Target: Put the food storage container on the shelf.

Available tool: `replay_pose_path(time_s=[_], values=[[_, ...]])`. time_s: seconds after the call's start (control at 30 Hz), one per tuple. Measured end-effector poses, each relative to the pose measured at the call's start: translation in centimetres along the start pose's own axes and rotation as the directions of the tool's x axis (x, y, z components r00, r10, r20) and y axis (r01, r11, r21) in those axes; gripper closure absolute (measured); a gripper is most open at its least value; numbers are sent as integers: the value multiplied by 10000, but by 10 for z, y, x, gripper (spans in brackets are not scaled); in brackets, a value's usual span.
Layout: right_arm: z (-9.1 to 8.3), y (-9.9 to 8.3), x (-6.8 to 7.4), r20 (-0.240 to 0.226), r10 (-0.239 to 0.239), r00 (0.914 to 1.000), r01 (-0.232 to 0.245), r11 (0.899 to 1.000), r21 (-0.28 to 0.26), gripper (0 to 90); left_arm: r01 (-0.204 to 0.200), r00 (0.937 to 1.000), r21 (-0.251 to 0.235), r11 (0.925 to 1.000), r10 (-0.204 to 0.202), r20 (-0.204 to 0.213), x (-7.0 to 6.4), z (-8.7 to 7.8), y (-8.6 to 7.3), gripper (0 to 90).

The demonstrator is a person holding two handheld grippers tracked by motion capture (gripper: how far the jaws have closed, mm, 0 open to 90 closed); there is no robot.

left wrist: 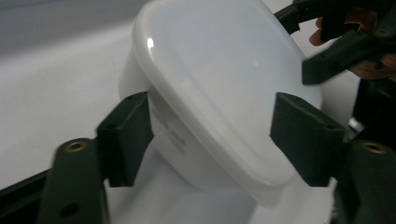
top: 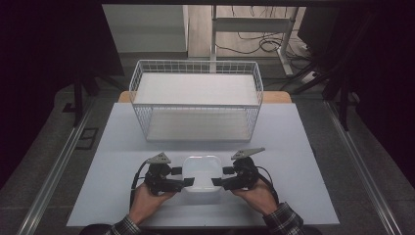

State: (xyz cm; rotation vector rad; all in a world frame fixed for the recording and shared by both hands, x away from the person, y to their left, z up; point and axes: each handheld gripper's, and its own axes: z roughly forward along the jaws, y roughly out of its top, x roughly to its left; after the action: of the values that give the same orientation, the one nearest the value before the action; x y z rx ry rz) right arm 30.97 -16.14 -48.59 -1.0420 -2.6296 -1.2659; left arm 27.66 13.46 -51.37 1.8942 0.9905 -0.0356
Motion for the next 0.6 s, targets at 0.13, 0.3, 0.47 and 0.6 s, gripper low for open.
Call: replay_pose_path(time_s=[0.13, 0.3, 0.47, 0.6], values=[[-10, -3, 5, 338, 272, 9991, -266, 9995, -172, 552, -38, 9995, -126, 9999, 34, -328, -9, -13, -3, 550], [-15, -5, 10, 727, 610, 9955, -566, 9966, -603, 657, 262, 9986, -606, 9978, -289, -453, -9, -17, -3, 700], [-17, -8, 10, 1522, 525, 9870, -360, 9933, -1094, 770, -133, 9945, -1041, 9945, 23, -1051, -16, -17, -1, 799], [-17, -8, 8, 1398, 550, 9886, -354, 9897, -1390, 770, -306, 9936, -1222, 9920, 170, -1115, -14, -19, 2, 802]])
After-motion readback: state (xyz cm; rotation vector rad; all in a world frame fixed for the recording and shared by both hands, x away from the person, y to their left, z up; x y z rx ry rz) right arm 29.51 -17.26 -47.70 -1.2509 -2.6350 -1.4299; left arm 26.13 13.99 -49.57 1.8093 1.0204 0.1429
